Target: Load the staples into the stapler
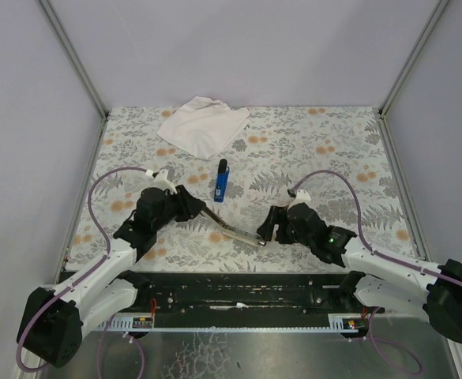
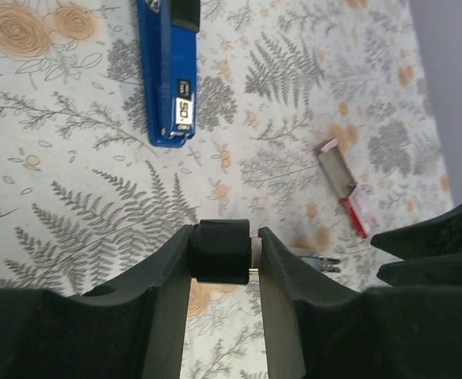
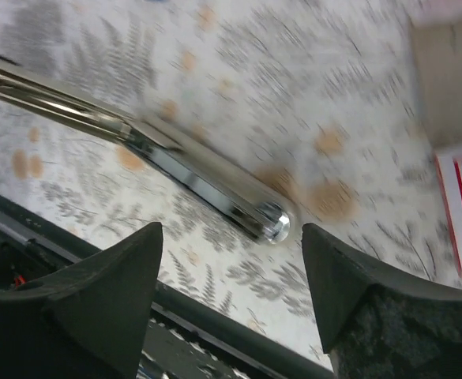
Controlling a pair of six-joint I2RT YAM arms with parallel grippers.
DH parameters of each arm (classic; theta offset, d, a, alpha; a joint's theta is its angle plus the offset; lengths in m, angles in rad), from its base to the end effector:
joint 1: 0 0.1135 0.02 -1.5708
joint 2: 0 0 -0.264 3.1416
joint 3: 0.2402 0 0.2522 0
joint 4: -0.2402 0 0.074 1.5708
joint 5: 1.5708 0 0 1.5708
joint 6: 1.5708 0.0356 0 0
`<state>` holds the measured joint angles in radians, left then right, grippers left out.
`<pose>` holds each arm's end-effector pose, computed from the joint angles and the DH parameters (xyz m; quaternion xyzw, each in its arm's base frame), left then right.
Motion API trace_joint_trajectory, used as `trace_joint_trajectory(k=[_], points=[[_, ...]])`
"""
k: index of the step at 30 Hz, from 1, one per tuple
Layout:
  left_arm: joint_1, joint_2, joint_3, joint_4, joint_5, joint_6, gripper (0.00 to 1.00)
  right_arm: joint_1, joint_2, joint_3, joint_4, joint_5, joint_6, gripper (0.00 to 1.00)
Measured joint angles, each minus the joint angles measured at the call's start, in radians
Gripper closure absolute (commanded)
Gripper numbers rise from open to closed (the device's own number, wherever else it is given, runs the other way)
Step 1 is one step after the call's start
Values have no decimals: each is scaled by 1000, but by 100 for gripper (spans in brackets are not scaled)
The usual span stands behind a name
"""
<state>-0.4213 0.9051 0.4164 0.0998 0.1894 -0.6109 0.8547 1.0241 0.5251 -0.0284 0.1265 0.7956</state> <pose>0.1818 -0.0888 0.2178 -0.0258 0.8280 -0.3420 0.4437 0.1485 0.1638 0.2195 0.0059 0.8658 0.3282 0.3777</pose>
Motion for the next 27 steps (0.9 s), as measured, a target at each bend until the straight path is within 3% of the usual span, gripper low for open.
trace_joint_trajectory(k=[5, 11, 27], points=[[-42, 7, 6, -66, -70, 55, 89, 0, -6, -137, -13, 2, 166, 32], [-92, 18, 38, -93, -124, 92, 89, 0, 41, -157, 52, -23, 261, 34], [-167, 21, 73, -138, -208, 116, 87, 0, 157, -182, 232, -107, 324, 66]])
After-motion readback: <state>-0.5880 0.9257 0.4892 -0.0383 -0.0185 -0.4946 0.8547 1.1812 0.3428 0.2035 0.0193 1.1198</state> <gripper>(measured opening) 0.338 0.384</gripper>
